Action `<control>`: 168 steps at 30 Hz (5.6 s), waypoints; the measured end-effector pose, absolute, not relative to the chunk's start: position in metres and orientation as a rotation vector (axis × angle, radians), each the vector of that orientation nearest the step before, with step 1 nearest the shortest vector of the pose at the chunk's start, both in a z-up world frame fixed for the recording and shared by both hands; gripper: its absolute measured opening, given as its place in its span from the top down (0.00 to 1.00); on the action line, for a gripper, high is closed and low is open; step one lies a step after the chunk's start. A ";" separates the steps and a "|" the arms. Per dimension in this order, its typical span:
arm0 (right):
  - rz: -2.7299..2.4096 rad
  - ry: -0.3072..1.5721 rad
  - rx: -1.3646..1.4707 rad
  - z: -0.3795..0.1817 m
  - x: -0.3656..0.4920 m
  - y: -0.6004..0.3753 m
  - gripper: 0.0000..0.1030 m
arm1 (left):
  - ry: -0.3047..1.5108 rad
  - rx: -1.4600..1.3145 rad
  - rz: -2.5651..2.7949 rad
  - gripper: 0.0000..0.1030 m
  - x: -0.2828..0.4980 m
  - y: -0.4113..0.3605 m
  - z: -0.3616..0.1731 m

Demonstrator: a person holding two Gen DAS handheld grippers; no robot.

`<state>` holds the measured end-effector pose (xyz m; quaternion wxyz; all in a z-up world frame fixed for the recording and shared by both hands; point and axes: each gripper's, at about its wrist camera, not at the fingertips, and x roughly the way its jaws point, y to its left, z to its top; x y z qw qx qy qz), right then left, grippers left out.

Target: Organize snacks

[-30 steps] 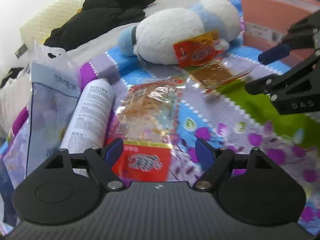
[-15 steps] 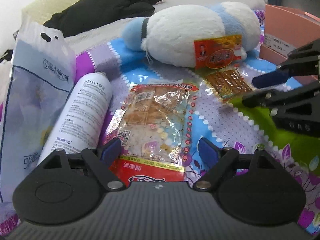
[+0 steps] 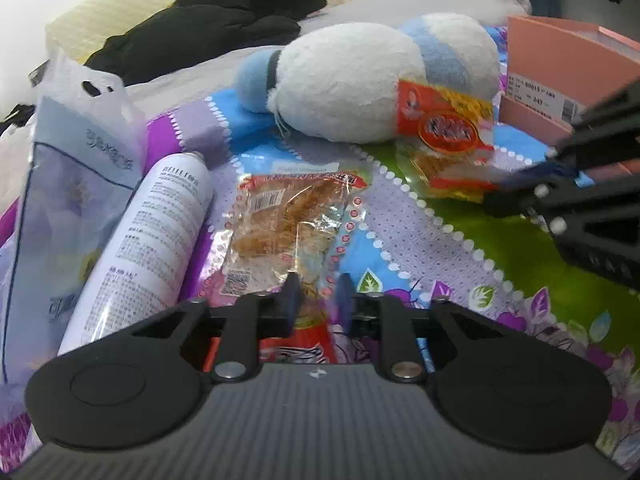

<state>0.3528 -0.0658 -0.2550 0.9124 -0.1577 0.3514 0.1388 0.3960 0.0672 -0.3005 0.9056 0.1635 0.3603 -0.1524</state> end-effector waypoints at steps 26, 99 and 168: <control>0.470 0.781 -0.389 -0.233 0.170 -0.065 0.94 | 0.816 0.067 -0.124 0.89 0.189 0.059 -0.246; 0.212 0.846 -0.076 -0.271 0.160 -0.100 0.46 | 0.837 -0.181 -0.246 0.63 0.182 0.089 -0.281; -0.085 0.391 0.077 -0.085 0.177 -0.291 0.51 | 0.632 -0.258 -0.558 0.73 0.292 -0.099 -0.063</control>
